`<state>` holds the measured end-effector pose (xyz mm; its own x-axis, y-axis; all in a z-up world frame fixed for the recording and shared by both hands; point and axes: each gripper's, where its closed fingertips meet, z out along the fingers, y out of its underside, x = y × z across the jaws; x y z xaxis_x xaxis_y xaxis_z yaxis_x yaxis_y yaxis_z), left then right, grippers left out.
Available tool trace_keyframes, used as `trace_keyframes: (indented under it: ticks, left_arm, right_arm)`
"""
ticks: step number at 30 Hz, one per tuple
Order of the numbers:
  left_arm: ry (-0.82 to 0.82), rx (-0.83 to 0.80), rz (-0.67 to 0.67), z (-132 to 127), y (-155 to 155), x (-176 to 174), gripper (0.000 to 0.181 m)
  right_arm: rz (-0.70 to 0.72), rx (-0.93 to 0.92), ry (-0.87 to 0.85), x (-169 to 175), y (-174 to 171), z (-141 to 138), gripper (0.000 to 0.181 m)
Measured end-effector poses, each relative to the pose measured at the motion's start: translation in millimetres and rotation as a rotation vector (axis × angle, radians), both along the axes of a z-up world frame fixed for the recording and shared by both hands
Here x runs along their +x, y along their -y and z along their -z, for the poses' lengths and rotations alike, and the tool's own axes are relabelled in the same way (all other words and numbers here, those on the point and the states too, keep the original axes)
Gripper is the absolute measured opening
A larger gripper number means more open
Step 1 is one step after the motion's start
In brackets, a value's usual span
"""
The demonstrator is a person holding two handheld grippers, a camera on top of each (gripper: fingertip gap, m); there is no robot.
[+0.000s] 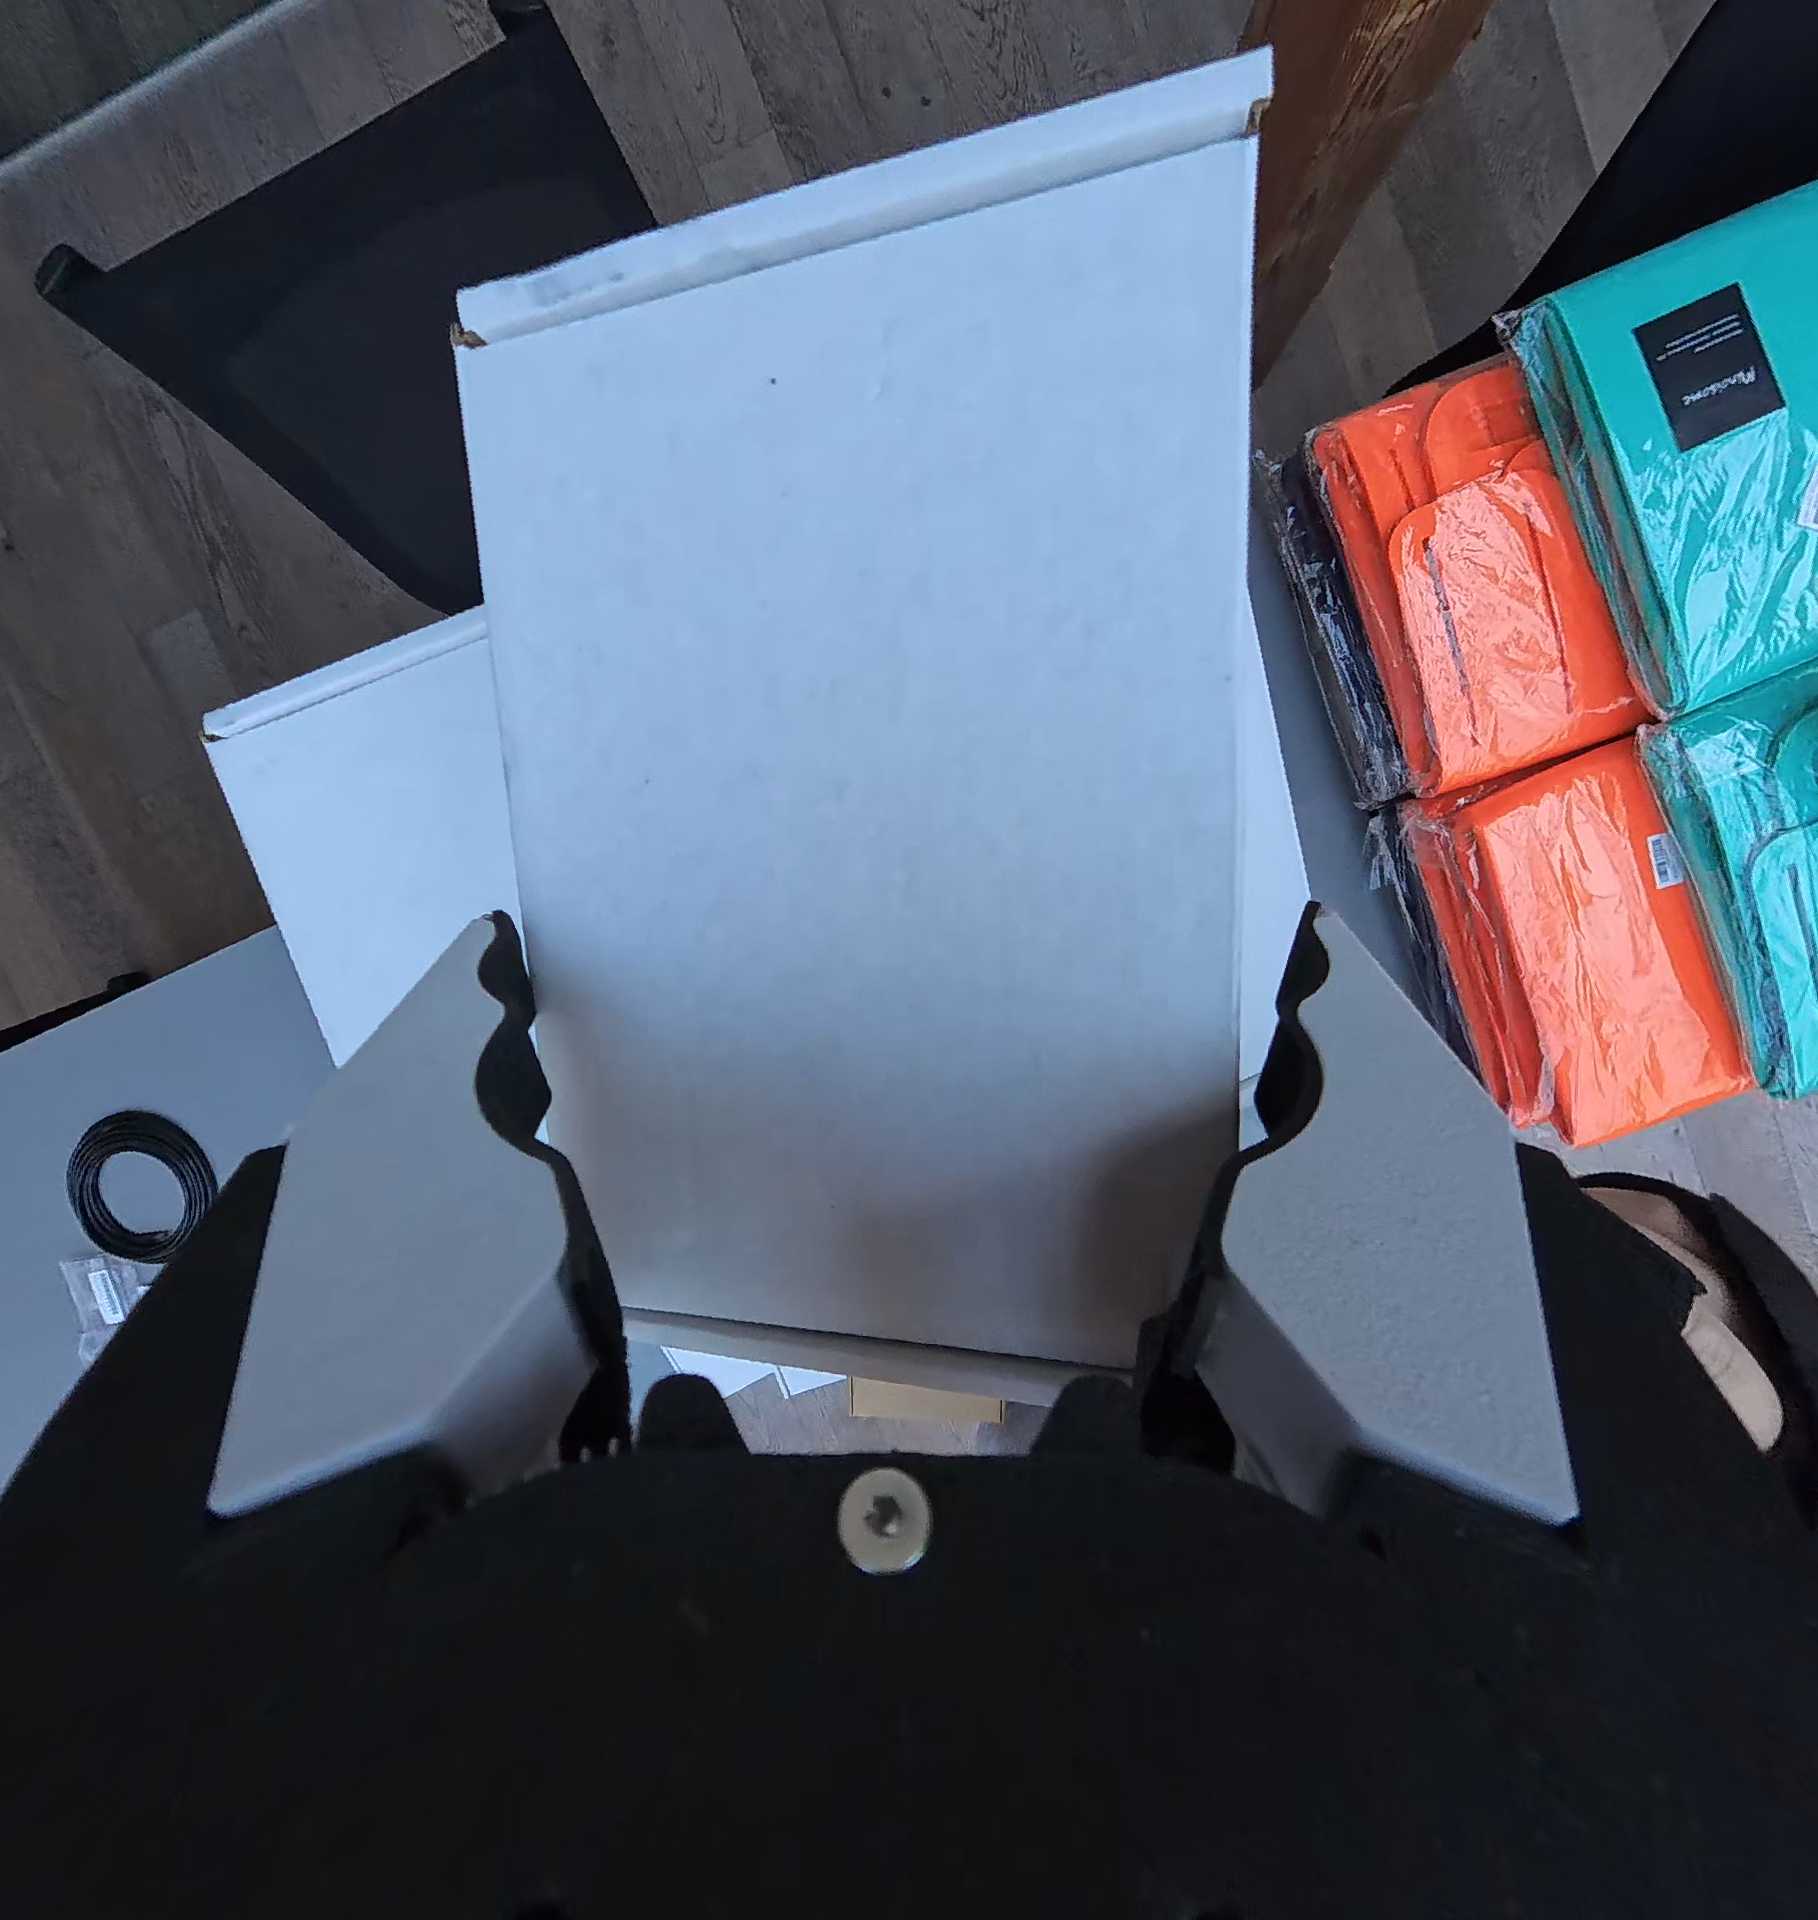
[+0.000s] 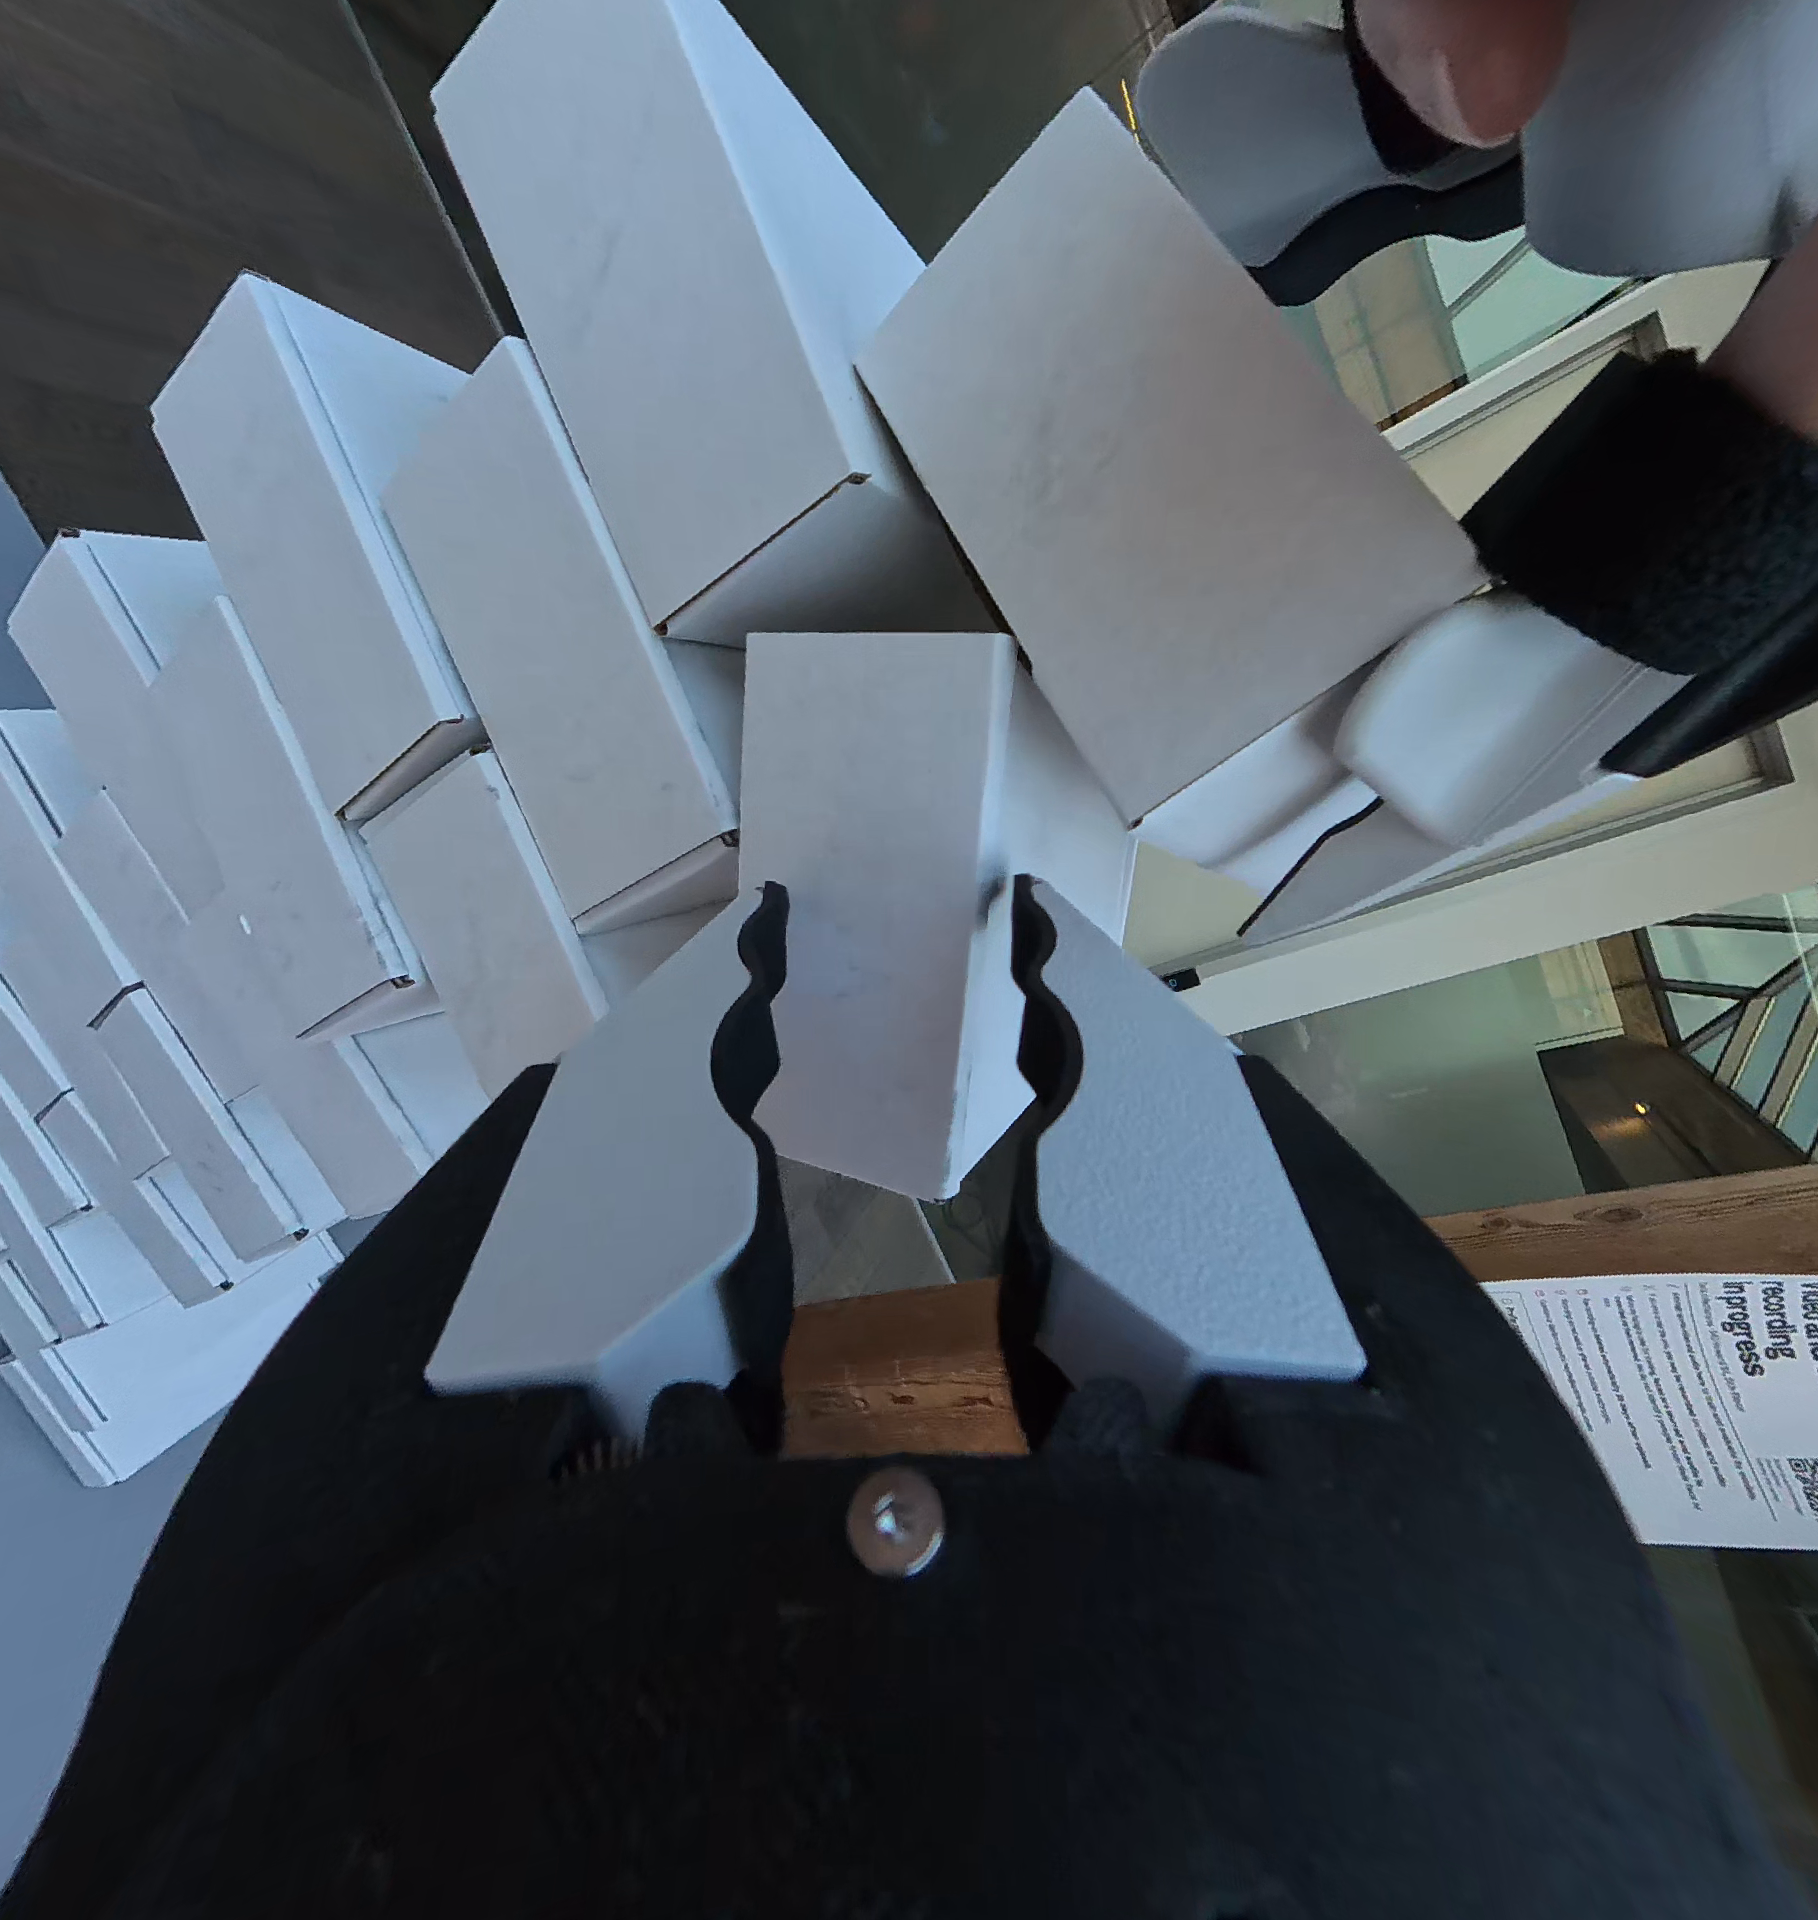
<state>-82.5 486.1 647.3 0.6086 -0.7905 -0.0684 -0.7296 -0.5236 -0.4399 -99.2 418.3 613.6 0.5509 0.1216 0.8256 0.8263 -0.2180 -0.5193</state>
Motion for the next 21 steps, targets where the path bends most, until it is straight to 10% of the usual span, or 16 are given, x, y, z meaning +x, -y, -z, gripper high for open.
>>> trace_keyframes:
  ticks: [10,21]
  left_arm:
    - [-0.007,0.002,0.003,0.7,2.0,0.0,0.140]
    - [-0.018,0.007,0.005,1.6,4.7,1.8,0.140]
  right_arm:
    - [-0.062,0.219,0.027,-5.7,17.4,-6.5,0.089]
    - [0.049,0.417,0.177,15.8,24.5,19.9,0.083]
